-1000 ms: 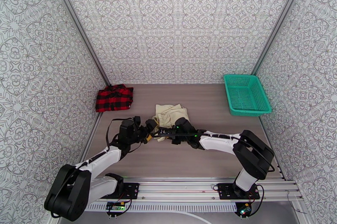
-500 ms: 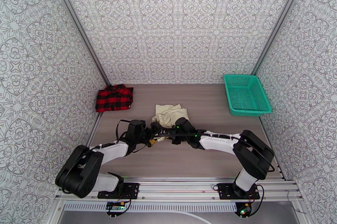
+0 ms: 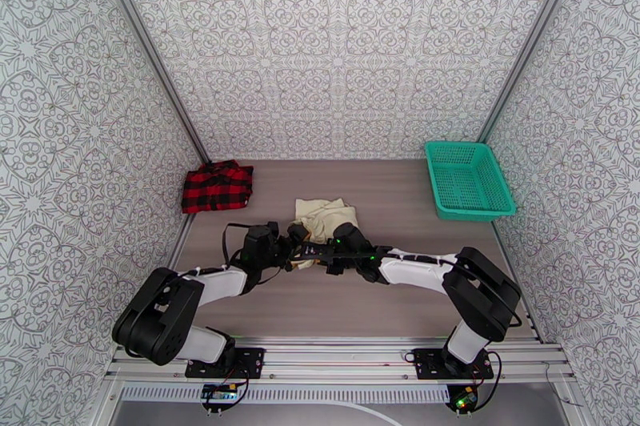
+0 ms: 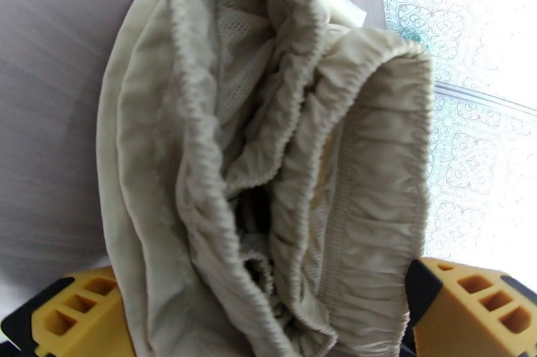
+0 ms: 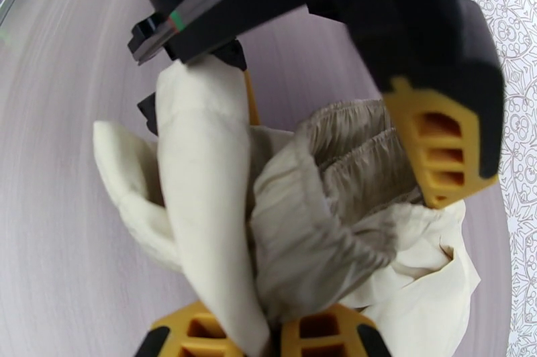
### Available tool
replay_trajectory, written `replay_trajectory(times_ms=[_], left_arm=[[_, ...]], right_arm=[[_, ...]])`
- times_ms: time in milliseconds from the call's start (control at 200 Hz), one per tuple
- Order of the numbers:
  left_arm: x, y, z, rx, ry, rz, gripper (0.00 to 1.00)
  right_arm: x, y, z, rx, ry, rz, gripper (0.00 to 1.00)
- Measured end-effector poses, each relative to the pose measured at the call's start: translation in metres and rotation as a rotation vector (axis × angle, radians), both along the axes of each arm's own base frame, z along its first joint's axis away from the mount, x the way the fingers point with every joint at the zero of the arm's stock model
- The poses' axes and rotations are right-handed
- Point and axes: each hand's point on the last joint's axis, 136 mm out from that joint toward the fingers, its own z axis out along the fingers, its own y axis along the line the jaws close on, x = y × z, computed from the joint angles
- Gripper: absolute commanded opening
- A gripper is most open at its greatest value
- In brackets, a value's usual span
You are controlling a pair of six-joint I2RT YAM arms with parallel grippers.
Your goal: Fold and stack the mixed laundry pile
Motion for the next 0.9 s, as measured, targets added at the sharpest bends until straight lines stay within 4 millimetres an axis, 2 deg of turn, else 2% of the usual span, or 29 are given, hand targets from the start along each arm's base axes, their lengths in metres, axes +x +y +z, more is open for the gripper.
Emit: replay_trajectory(times_ms=[125, 410, 680, 815, 860, 900], left_arm=[[0.007, -0.005, 0.004, -0.020, -0.026, 0.005, 0.99], [0.024, -0.011, -0.002, -0.026, -0.019, 0.009, 0.99], [0.029, -0.012, -0.014, 0.007, 0.029, 0.010, 0.70], [0.026, -0.008, -0.021, 0.044, 0.061, 0.011, 0.62], [0.026, -0.006, -0.023, 0.053, 0.068, 0.010, 0.53], [0.026, -0.006, -0.024, 0.065, 0.069, 0.004, 0.41]], right_arm=[[-0.001, 0.000, 0.000, 0.001, 0.002, 0.003, 0.00], [-0.001, 0.001, 0.000, 0.003, 0.004, 0.009, 0.00], [-0.001, 0.001, 0.000, 0.003, 0.003, 0.009, 0.00], [-0.001, 0.000, 0.000, 0.003, 0.003, 0.007, 0.00], [-0.001, 0.000, 0.000, 0.003, 0.003, 0.007, 0.00], [-0.001, 0.000, 0.000, 0.003, 0.004, 0.007, 0.00]])
